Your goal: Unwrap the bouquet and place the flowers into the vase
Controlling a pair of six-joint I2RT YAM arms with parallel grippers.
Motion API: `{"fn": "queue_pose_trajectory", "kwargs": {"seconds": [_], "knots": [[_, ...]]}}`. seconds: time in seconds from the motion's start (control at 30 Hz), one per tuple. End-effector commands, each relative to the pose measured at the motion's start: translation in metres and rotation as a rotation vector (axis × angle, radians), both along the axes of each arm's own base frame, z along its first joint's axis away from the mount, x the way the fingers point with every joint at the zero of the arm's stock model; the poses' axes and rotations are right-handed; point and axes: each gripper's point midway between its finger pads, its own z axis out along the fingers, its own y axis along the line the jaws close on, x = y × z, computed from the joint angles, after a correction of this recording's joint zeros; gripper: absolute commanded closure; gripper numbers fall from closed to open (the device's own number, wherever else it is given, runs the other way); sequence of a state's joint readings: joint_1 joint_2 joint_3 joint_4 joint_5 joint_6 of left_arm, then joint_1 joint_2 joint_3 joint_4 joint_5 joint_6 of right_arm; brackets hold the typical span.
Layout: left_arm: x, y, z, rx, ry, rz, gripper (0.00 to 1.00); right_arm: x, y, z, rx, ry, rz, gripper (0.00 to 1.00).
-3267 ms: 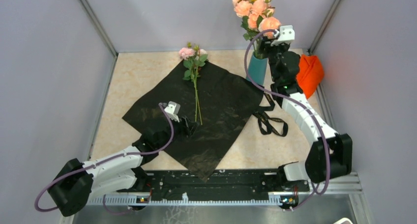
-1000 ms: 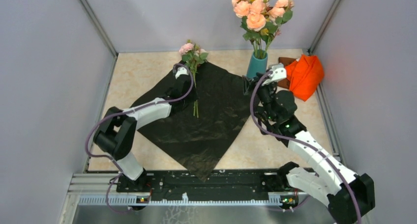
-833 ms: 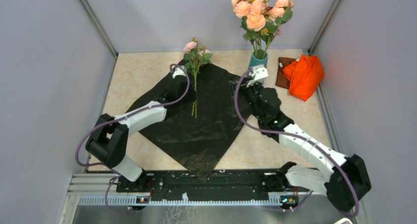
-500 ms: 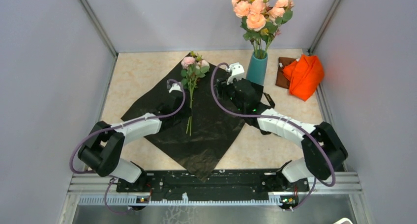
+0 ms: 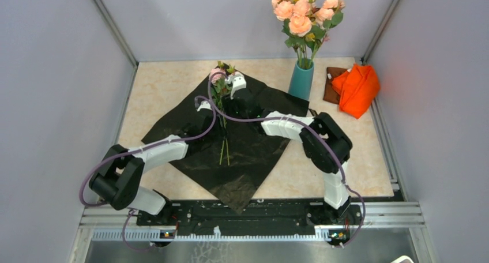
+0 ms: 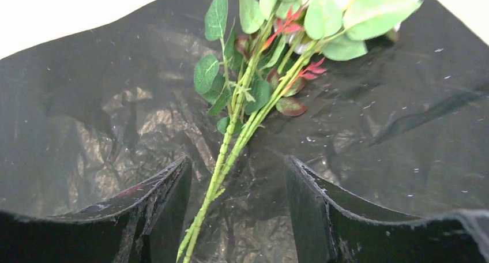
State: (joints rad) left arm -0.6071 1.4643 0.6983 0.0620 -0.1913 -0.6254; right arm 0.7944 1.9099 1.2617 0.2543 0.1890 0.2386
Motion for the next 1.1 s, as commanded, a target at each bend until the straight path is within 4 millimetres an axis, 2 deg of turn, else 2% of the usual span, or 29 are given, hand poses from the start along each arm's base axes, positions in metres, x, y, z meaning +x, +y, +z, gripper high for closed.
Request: {"fn": "queue_pose_trajectory", "kwargs": {"seconds": [0.0,0.2,0.43,0.63,0.9,1.07], "knots": [[-0.005,0.012,0.015,0.017,-0.03,0.029,0.5,0.005,0.027,0.004,0.04,0.028,0.011,0.42],[-0.009,0.044,0.03,0.116,-0.077,0.109,0.5,0.002,0.041,-0.013,0.012,0.07,0.032,0.55],[-0.017,0.063,0.053,0.11,-0.135,0.156,0.5,-0.001,0.051,-0.031,-0.035,0.093,0.049,0.57],[-0.023,0.068,0.07,0.085,-0.176,0.165,0.5,0.001,0.056,-0.047,-0.06,0.11,0.048,0.62],[-0.027,0.071,0.078,0.073,-0.201,0.159,0.5,0.005,0.055,-0.054,-0.073,0.112,0.034,0.65],[-0.026,0.071,0.079,0.073,-0.204,0.157,0.5,0.005,0.056,-0.058,-0.081,0.117,0.034,0.84]]}}
